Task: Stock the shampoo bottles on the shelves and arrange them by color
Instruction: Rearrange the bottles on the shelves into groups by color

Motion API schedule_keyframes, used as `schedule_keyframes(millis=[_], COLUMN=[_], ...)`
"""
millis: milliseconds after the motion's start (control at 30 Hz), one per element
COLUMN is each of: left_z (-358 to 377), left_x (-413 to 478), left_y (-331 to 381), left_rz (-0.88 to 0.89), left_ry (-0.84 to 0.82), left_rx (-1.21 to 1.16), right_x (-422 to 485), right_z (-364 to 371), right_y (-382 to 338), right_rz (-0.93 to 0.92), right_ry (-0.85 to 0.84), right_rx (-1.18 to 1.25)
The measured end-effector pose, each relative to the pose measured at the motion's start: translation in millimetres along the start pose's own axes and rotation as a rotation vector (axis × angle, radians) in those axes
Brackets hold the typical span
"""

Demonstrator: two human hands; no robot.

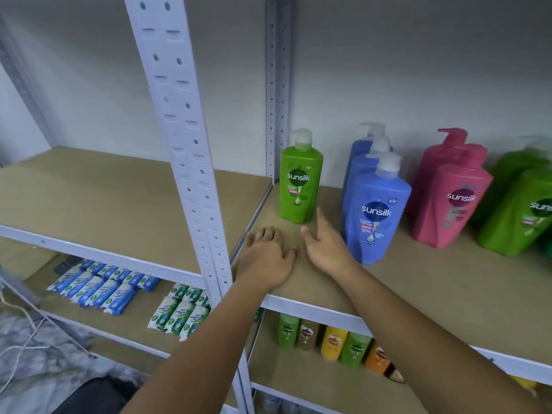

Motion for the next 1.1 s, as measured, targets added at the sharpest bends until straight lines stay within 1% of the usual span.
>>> schedule_keyframes(millis=[133,233,333,433,633,700,833,1000,1100], left_z=[0,0,0,-1,-3,-3,-10,-8,-14], left_x=[1,1,1,1,1,1,-2,-4,-7], left_y=[0,-1,-1,-2,-1,-3,-3,-7,-6], left_rz=[0.015,0.006,-0.003,-0.007,-0.018,-0.030,-0.067,-0.106,-0.145], left_ry=[0.007,0.009,0.022,0.034,0.045,0.041,0.087,0.063,0.075], left_rx=[0.007,0.010,0.002,-0.014,-0.050,-0.079,-0.180,-0.201,-0.233], right_x=[27,46,58,66,65,59,41,21,5], right_z=[0,2,4,6,8,8,5,5,2], right_y=[-2,-5,-8,-13,-7,-7,-7,0,3], right_rz=[0.112,0.068,0.025,-0.006,0.012,0.007,-0.011,-0.004,-0.010], right_ry=[0.021,0.013,0.036,0.052,0.079,0.091,0.132,0.124,0.137], right_rx=[0.135,0.255,0.311,0.315,0.301,0.283,0.254,0.250,0.235])
Point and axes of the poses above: each hand's wrist, its own x-axis towards the middle knuckle, its own z-axis out of the palm, y = z × x, the point moved 7 cm from there along x, towards the middle knuckle, and after that the axes turned 10 degrees about z, right-handed, at the moved point
